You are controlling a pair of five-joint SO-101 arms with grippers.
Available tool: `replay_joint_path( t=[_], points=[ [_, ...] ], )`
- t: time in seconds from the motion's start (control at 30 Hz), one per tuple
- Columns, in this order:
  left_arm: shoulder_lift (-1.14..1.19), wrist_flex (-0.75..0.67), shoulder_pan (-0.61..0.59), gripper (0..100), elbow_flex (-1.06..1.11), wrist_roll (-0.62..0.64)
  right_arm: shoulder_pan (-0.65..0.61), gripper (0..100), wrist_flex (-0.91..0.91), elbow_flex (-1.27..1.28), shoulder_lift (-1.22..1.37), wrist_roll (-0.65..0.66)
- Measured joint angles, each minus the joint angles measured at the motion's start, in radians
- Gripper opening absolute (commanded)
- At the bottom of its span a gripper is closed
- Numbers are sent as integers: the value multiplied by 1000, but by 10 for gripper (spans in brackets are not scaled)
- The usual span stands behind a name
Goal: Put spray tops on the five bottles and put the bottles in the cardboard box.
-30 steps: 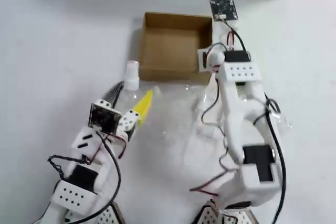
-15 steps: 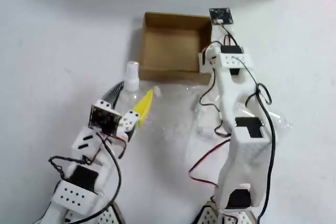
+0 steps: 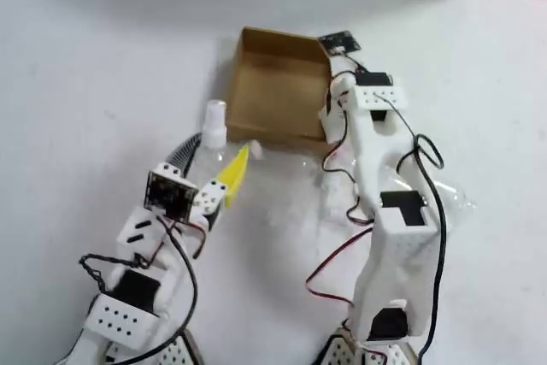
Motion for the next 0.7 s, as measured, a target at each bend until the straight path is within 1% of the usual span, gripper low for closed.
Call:
replay_joint_path(
  t=[0.2,0.33,0.4,0.6,0.7],
  points=[
    [0,0,0,22,0,0,-5,15,46,0,-52,29],
    [0,0,0,22,0,0,-15,15,133,0,-71,141],
    [0,0,0,22,0,0,-20,15,158,0,-71,164],
    [0,0,0,22,0,0,-23,17,140,55,-72,169],
    [0,0,0,22,0,0,-28,18,101,95,-72,126]
  ],
)
